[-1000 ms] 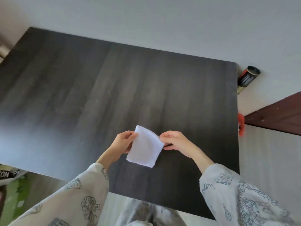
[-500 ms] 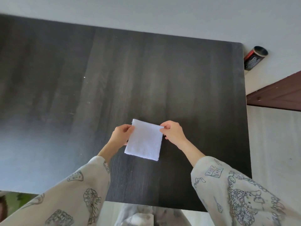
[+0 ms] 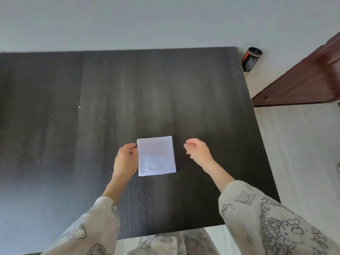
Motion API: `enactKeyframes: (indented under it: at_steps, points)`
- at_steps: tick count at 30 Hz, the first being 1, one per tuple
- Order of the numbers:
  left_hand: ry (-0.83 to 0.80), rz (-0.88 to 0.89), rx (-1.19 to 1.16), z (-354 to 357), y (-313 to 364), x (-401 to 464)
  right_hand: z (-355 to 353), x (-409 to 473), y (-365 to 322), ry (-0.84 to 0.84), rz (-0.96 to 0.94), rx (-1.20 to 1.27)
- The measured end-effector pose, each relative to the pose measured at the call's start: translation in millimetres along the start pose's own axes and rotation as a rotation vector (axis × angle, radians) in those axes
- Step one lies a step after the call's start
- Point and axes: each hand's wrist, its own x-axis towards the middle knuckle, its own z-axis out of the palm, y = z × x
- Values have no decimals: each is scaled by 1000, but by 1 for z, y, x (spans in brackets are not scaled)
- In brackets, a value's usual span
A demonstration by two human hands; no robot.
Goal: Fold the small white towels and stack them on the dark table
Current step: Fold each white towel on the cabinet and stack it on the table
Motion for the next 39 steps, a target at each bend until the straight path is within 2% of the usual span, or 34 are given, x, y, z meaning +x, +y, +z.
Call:
enactKeyframes:
  at_steps: [4, 10, 14, 19, 22, 30, 39]
  points:
    - [-44, 130, -23, 17, 39, -35, -45, -45, 34, 42, 7, 109]
    - [-262, 452, 141, 98, 111, -112, -130, -121, 116, 172, 73, 297]
    - [-436, 674, 241, 179, 167, -193, -202, -196, 203, 320, 13, 386]
    - [-636, 972, 332, 309, 250, -316, -299, -292, 334, 562, 29, 556]
    - [-722, 1095, 331, 381, 281, -395, -343, -346, 404, 708, 58, 653]
    - [-1014, 1343, 426, 555, 336, -565, -442, -453, 571, 1050, 162, 844]
    - [-1182, 1382, 487, 764, 427, -700, -601, -501, 740, 1219, 276, 935]
